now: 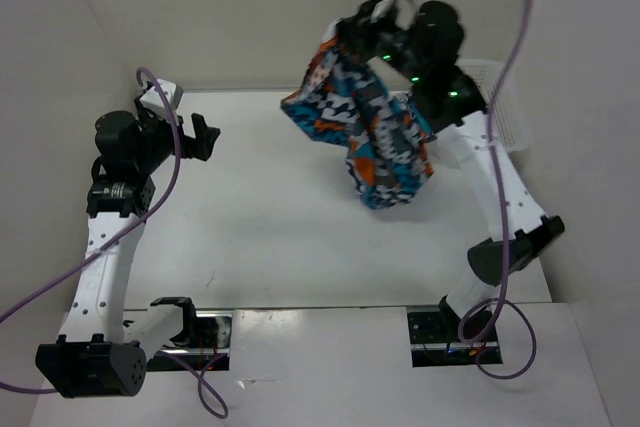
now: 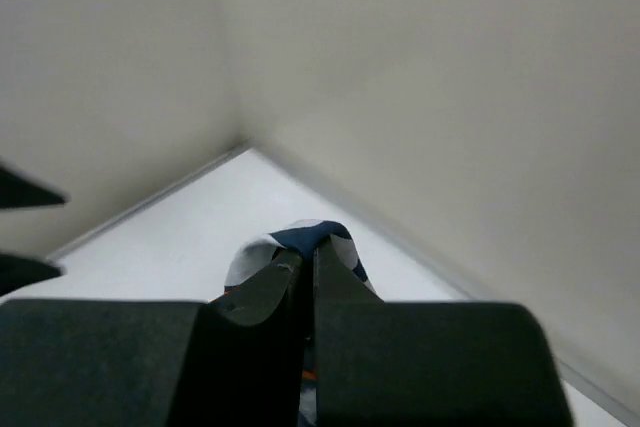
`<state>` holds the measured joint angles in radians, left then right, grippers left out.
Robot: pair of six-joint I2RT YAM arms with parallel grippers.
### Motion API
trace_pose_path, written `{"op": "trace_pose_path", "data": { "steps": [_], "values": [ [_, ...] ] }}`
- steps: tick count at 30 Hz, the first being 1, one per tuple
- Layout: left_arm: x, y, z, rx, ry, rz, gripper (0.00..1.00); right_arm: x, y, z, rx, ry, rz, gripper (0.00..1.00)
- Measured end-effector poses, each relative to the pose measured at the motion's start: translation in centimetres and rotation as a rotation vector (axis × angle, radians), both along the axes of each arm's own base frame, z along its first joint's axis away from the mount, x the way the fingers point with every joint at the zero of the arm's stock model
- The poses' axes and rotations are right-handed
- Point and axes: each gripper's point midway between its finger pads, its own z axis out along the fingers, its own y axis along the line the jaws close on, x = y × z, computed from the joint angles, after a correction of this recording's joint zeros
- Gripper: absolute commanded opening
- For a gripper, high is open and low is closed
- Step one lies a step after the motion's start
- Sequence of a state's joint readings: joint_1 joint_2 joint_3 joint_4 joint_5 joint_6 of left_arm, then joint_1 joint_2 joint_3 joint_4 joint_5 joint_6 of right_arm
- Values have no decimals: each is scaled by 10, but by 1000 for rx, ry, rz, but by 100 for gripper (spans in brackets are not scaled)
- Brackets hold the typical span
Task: Fold and stack the shorts
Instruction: Move the shorts to the center of the board
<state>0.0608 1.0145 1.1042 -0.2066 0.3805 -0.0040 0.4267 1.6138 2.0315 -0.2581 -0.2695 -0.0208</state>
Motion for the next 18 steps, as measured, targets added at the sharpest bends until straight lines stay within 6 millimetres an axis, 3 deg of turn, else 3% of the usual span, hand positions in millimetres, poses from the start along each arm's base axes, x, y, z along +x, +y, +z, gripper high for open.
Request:
{"op": "trace_pose_path", "data": {
  "steps": [2, 3, 5, 6, 7, 9, 13, 18],
  "values": [
    [0, 2, -4, -1, 10, 5, 100, -11, 68, -31, -61, 48, 111, 44],
    [0, 3, -5, -2, 16, 6, 100, -16, 96, -50, -92, 83, 155, 68],
    [-1, 3, -11, -3, 31, 7, 100, -25, 145, -91, -153, 145, 230, 85],
    [-1, 3, -15, -3, 42, 8, 100, -26, 158, -112, -186, 184, 247, 91],
    [-1, 4, -20, -3, 54, 12, 100, -24, 165, -136, -219, 227, 245, 91],
    [-2, 6, -33, -1, 83, 28, 100, -18, 160, -178, -277, 304, 213, 92],
    [-3, 20, -67, 8, 163, 95, 100, -7, 125, -246, -365, 436, 141, 92],
    [6, 49, -118, 20, 285, 208, 100, -29, 71, -303, -528, 510, 127, 88]
  ]
}}
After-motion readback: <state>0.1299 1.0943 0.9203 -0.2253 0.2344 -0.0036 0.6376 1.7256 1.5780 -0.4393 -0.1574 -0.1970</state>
